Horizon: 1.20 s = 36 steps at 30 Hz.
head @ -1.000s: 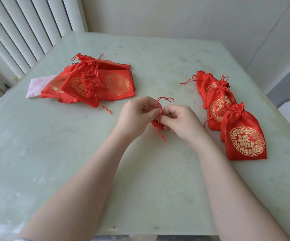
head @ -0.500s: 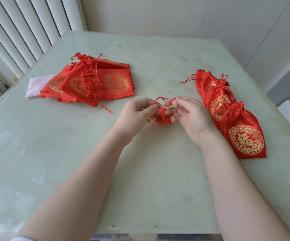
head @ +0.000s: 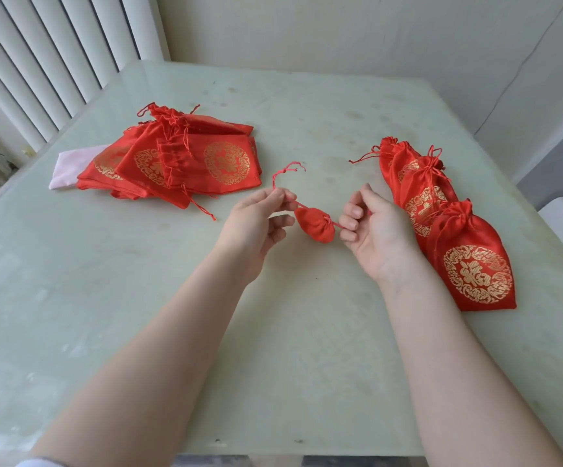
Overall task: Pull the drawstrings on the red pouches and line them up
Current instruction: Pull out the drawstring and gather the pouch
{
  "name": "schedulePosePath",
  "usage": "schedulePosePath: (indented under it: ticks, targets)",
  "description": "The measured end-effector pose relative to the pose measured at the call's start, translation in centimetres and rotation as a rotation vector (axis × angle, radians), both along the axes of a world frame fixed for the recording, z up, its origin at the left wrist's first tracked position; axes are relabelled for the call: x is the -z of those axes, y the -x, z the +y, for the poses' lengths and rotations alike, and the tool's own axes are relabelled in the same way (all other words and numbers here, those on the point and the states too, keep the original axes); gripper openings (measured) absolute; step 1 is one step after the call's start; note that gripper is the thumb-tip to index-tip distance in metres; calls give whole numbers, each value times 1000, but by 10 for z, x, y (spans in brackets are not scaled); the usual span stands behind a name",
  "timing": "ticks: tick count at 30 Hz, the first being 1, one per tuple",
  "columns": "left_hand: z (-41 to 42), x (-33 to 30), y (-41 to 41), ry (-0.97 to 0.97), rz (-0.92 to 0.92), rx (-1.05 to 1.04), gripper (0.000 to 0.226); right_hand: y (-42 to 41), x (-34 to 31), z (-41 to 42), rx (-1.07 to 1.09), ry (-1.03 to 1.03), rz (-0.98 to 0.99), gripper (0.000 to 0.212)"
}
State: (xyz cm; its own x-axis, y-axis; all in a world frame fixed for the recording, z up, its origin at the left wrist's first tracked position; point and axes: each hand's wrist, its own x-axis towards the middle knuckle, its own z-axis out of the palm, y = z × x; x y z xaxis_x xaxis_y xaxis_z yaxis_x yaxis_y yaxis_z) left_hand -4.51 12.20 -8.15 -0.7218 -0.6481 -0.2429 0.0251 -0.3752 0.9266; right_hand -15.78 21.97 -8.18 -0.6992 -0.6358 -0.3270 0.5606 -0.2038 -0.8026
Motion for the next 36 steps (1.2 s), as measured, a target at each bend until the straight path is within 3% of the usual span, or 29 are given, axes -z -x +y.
schedulePosePath:
  ticks: [6,14,19,23,30,32,36]
  targets:
    - [-2,-6,-1,-241,212,78,24,-8,4,2,-138,-285,657,18]
    - [2,-10,-3,-30,236,67,19,-13,9,1,-305,-277,900,7]
    - [7,-12,-3,64,102,80,13,-17,2,1,-203,-161,702,16]
    - [10,-5,-2,247,-35,199,5,-16,-2,1,-161,-52,526,21]
    - [14,-1,0,575,-84,157,18,-17,-2,0,-140,-83,537,20]
    - [13,-1,0,507,-63,163,21,-16,0,0,-132,-108,567,20]
    - [13,-4,1,132,12,172,24,-11,-1,2,-115,-108,534,30]
